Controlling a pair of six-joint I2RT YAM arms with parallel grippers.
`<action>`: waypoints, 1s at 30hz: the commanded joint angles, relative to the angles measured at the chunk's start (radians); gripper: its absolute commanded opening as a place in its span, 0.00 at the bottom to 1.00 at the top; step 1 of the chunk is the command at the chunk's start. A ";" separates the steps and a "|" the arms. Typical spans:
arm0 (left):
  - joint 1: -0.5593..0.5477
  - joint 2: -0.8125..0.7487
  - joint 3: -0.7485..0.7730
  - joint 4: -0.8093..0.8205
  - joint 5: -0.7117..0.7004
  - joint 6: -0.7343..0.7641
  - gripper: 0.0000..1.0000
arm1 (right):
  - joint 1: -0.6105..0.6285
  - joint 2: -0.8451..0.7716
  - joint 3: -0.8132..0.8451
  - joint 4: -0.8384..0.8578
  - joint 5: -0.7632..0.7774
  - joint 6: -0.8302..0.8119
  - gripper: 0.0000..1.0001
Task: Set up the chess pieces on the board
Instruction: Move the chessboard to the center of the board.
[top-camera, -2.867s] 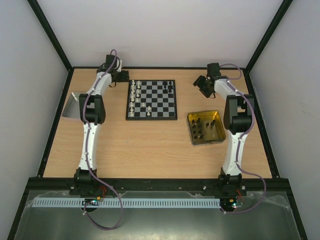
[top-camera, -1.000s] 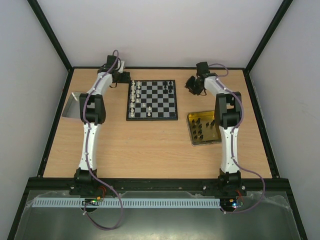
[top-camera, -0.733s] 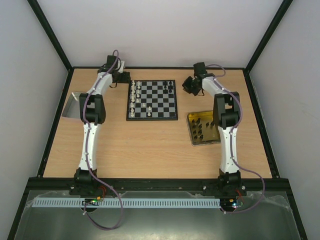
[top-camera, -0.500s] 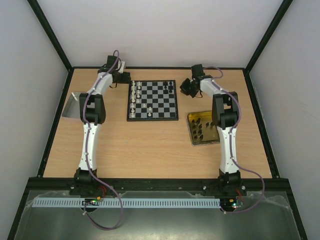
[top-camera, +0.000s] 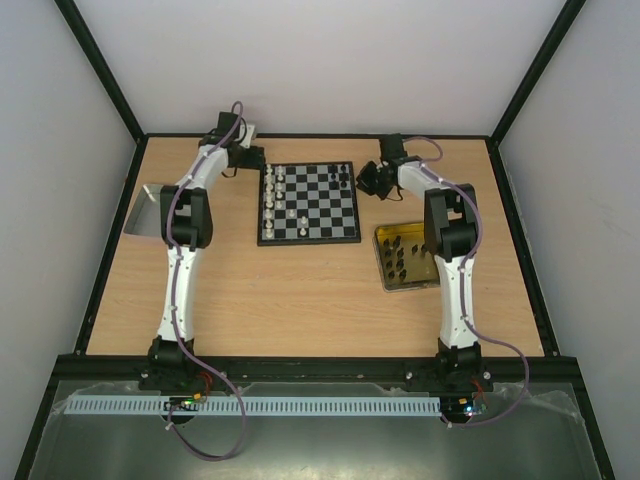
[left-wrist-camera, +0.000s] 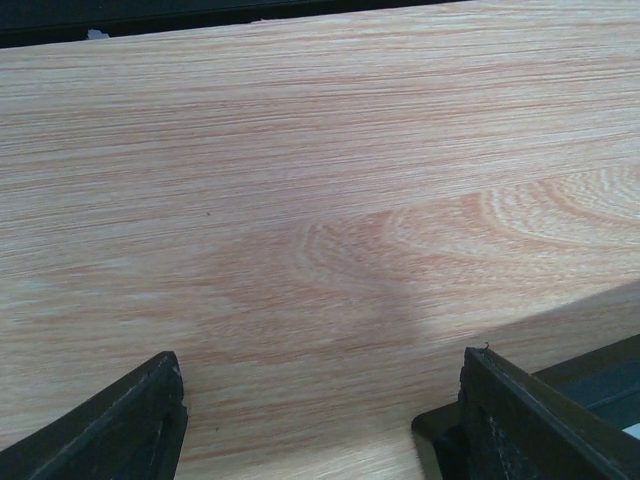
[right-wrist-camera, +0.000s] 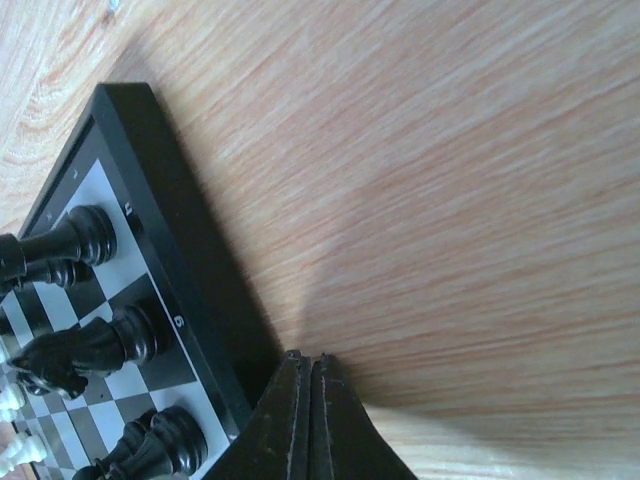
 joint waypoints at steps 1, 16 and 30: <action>-0.020 0.027 -0.084 -0.177 0.051 -0.005 0.75 | 0.019 -0.031 -0.055 -0.034 0.003 0.001 0.02; -0.020 -0.090 -0.291 -0.130 0.054 0.007 0.71 | 0.061 -0.164 -0.238 0.026 0.016 0.011 0.02; 0.011 -0.152 -0.399 -0.082 0.029 -0.001 0.69 | 0.068 -0.216 -0.325 0.051 0.023 0.014 0.02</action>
